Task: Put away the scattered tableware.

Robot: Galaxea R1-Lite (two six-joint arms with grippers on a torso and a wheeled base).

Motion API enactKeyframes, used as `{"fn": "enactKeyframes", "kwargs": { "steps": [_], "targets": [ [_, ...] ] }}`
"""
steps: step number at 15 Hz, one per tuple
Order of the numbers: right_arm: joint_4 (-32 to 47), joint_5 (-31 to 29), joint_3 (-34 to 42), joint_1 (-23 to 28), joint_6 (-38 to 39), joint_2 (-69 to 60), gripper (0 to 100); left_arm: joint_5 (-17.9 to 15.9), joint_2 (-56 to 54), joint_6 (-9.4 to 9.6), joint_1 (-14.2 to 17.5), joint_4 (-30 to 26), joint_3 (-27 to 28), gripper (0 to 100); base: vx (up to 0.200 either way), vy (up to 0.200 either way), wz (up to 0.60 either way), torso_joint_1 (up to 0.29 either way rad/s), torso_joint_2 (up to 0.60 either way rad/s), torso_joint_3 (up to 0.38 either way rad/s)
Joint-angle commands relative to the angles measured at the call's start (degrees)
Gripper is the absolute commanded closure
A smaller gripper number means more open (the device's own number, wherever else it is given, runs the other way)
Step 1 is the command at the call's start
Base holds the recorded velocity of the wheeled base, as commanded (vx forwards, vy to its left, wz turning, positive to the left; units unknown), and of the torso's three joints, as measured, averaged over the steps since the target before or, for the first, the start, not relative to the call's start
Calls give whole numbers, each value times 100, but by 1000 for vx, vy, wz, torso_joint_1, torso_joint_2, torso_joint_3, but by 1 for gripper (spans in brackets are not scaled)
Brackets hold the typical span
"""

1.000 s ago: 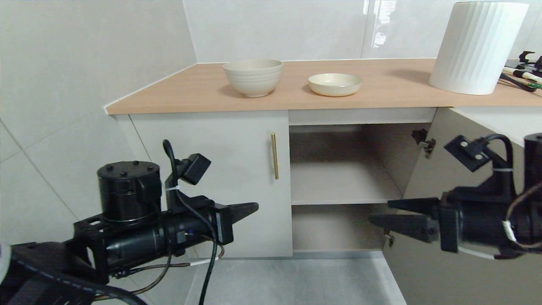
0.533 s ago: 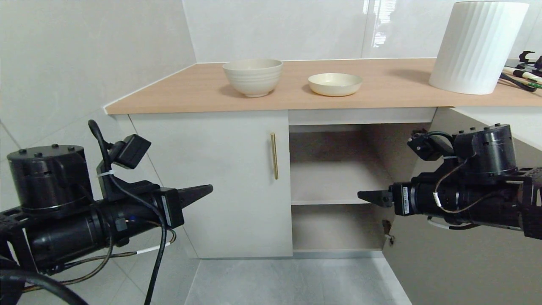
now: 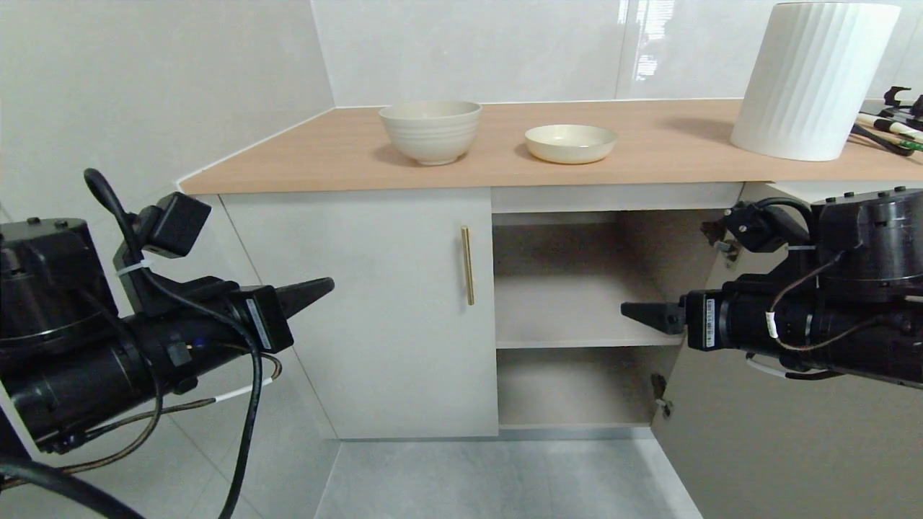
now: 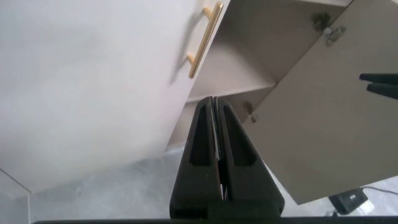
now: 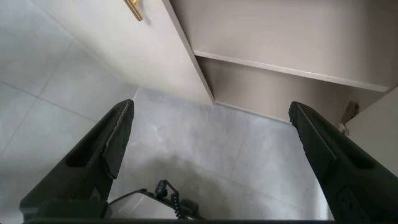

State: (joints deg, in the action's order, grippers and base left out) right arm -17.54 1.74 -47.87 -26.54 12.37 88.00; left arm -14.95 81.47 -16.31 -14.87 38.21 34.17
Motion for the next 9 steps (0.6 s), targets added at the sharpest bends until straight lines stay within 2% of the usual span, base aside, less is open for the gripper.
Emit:
{"fn": "enactKeyframes", "kwargs": {
  "steps": [1, 3, 9],
  "targets": [
    [-4, 1, 6, -27, 2, -55, 0, 9, -140, -4, 2, -6, 28, 100, 0, 0, 0, 0, 0, 0],
    [-4, 1, 6, -44, 2, -64, 0, 0, -272, -4, 28, -41, 46, 100, 0, 0, 0, 0, 0, 0],
    [-4, 1, 15, -44, 2, -82, 0, -17, -360, -21, 301, -331, 195, 100, 200, 0, 0, 6, 2, 6]
  ]
}}
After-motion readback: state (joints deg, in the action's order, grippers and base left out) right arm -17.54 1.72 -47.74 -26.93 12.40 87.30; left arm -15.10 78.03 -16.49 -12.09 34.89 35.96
